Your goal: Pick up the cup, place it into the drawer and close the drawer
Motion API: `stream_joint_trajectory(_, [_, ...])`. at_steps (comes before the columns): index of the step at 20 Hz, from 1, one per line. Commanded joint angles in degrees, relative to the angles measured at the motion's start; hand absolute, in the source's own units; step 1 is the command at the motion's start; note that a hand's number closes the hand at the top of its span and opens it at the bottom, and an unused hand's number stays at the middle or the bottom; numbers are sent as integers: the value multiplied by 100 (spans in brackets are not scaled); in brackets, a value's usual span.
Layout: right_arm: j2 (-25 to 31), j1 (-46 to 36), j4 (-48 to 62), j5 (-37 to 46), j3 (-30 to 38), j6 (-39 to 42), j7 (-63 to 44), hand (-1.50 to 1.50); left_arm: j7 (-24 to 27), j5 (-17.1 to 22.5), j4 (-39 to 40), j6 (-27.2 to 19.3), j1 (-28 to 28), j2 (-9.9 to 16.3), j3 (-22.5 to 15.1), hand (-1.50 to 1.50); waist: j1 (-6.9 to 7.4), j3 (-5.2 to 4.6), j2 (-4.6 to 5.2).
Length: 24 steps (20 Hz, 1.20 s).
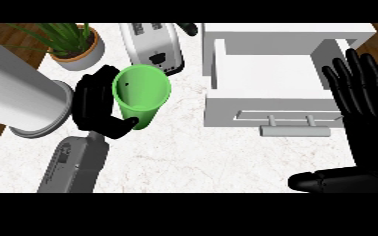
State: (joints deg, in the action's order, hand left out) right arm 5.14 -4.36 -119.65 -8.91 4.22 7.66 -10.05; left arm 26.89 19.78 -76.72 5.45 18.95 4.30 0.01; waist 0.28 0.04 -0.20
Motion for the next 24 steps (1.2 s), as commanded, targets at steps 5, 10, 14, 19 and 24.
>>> stream_joint_trajectory(5, [38, -310, 204, 69, -61, -21, -118, -150, -711, -361, 106, -690, 1261, -253, -111, 150, -58, -4, 28])
stream_joint_trajectory(10, [-2, 124, -14, -2, -41, 142, 173, -150, -1810, -594, -376, -1609, 2023, -425, -364, 150, -74, -1, 15])
stream_joint_trajectory(14, [-102, -177, -107, 166, -169, -192, -225, -150, -1689, -812, 267, -1664, 2651, -428, -197, 150, -75, -4, 22])
stream_joint_trajectory(19, [-77, 433, -31, -85, 7, 216, 367, -150, -1967, -800, 907, -1587, 3384, -386, -41, 150, -111, -1, 28])
stream_joint_trajectory(24, [2, -24, 95, 5, 14, 93, 156, -150, -1327, -564, 2084, -2111, 3795, -429, -625, 150, -188, -2, 49])
